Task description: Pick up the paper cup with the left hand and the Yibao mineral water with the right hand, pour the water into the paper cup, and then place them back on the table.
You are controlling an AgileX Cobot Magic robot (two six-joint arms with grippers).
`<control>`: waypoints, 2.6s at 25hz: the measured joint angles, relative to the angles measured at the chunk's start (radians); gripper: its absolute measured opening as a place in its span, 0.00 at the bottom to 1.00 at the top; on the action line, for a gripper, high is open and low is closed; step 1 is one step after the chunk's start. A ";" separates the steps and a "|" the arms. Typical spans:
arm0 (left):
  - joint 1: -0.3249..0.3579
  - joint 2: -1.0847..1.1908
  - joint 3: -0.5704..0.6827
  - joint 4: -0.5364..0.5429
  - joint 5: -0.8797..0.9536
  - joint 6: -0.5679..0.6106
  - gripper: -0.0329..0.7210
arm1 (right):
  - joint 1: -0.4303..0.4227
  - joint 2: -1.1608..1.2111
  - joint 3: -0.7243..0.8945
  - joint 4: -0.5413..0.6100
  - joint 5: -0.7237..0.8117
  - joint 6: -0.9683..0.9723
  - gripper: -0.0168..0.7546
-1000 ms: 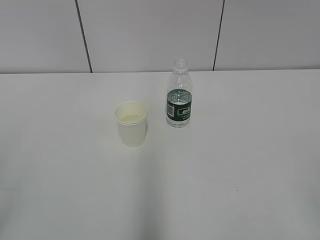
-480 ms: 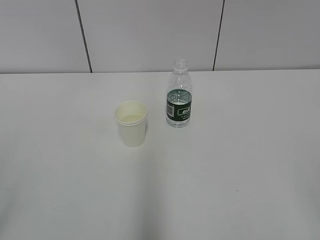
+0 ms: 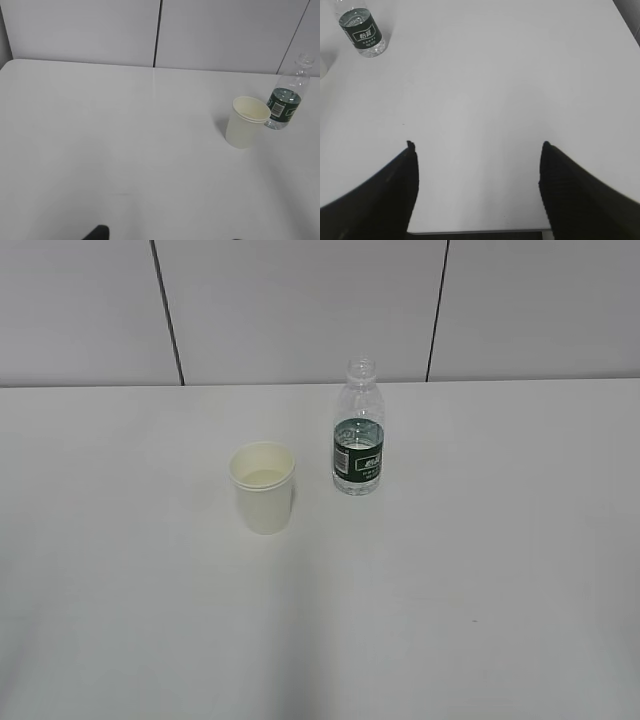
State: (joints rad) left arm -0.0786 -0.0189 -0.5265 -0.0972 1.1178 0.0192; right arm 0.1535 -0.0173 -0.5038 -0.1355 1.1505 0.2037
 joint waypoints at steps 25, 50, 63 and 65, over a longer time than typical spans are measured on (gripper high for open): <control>0.000 0.000 0.000 0.000 0.000 0.000 0.62 | 0.000 0.000 0.000 0.000 0.000 0.000 0.78; 0.000 0.000 0.000 0.000 0.000 0.000 0.62 | 0.000 0.000 0.000 0.000 0.000 0.000 0.78; 0.000 0.000 0.000 0.000 0.000 0.000 0.62 | 0.000 0.000 0.000 0.000 0.000 0.000 0.78; 0.000 0.000 0.000 0.000 0.000 0.000 0.62 | 0.000 0.000 0.000 0.000 0.000 0.000 0.78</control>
State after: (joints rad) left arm -0.0786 -0.0189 -0.5265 -0.0972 1.1178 0.0192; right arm 0.1535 -0.0173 -0.5038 -0.1355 1.1505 0.2037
